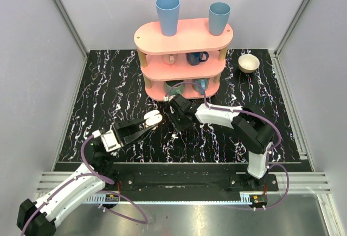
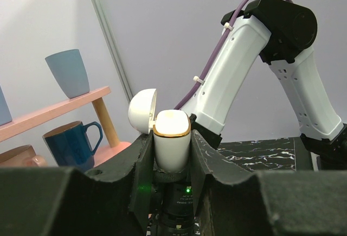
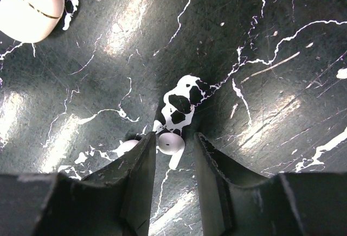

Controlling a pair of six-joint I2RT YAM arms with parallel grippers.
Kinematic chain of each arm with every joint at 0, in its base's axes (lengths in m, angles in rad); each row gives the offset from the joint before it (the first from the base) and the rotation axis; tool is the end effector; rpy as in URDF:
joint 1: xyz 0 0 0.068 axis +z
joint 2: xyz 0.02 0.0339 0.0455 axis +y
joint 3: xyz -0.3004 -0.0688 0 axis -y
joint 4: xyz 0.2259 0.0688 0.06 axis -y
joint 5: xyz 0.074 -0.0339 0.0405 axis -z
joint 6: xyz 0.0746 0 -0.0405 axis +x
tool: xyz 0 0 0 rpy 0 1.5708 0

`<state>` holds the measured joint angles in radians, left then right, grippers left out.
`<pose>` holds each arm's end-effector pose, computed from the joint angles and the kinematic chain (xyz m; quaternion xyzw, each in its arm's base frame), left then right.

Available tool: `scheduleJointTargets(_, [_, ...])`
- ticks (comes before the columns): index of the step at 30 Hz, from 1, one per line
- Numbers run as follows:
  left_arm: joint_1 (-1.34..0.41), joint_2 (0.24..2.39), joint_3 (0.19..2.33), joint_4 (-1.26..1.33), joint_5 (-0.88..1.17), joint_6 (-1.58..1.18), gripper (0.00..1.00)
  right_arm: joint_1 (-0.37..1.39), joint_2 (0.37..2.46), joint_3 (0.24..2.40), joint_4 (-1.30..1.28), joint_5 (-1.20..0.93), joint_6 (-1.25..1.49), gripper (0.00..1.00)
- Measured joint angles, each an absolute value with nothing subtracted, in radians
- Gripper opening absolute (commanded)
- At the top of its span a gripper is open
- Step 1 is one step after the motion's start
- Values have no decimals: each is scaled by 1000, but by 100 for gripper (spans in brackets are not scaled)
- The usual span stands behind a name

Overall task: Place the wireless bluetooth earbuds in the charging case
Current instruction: Pick up the right earbud from the center of the board.

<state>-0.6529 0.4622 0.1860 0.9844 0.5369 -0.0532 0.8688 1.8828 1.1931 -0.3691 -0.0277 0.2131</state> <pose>0.0481 -0.0848 0.3334 0.3493 0.3139 -0.4069 0.7835 0.2551 0.3048 0.1724 -0.3148 0.9147 0.1419 0.2101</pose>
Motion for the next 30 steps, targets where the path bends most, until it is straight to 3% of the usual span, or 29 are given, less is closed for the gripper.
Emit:
scheduleJointTargets(6, [-653, 462, 186, 984, 537, -53, 0, 869, 1883, 1194, -373, -29, 210, 47])
scheduleJointTargets(23, [-653, 462, 186, 984, 537, -54, 0, 876, 1883, 1197, -387, -43, 182, 44])
scheduleJointTargets(30, [-653, 463, 186, 984, 537, -54, 0, 879, 1883, 1198, -392, -42, 176, 34])
